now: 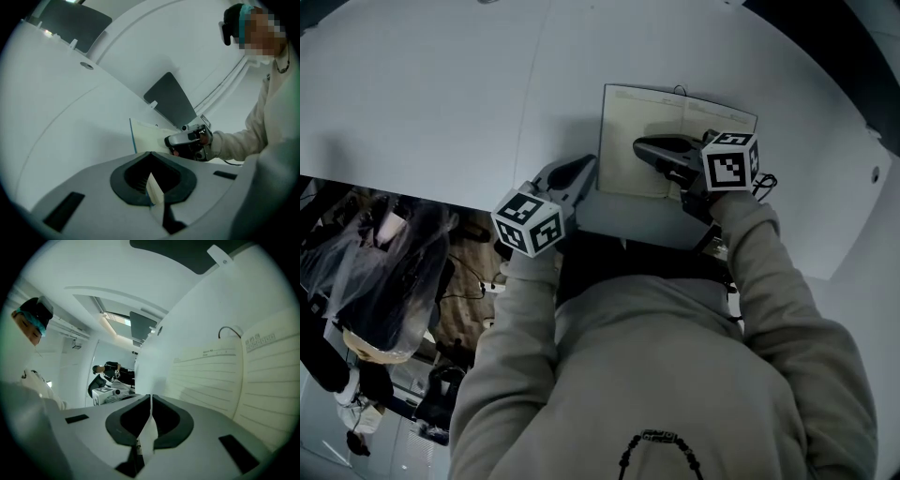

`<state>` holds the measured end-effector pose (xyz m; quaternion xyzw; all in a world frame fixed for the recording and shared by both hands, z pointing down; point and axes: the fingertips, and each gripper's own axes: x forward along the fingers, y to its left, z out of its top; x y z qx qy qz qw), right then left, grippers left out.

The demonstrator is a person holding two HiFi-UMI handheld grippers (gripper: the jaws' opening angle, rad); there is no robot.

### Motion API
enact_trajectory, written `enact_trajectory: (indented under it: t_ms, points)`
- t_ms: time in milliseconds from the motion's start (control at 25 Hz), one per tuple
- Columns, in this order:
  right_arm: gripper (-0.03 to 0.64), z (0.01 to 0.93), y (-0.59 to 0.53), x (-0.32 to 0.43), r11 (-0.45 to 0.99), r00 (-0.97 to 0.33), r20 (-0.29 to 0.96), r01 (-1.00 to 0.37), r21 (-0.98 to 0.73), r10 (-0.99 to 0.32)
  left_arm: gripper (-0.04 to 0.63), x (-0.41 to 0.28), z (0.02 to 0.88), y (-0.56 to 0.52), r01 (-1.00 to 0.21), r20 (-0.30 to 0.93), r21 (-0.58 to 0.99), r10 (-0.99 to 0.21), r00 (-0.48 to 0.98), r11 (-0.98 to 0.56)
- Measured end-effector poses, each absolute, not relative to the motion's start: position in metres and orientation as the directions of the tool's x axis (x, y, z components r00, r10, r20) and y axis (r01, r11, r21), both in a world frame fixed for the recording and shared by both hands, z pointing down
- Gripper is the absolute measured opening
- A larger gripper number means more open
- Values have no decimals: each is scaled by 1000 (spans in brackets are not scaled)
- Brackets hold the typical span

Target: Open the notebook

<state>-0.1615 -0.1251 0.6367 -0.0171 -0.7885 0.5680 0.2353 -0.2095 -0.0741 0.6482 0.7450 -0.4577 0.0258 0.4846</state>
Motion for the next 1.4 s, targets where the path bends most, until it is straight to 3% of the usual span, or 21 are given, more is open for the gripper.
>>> enact_trajectory:
  t_ms: [760,1400]
  points:
    - [21,657,-115,-175,296,-861,361,-262,-918,358,-3,-228,651,-59,-717,487,693,-683,545,-78]
    - [21,643,-124,-173,250,-851,393,-320,-914,349,-3,-290,565,-65,-739,418,644,-719,555,-195]
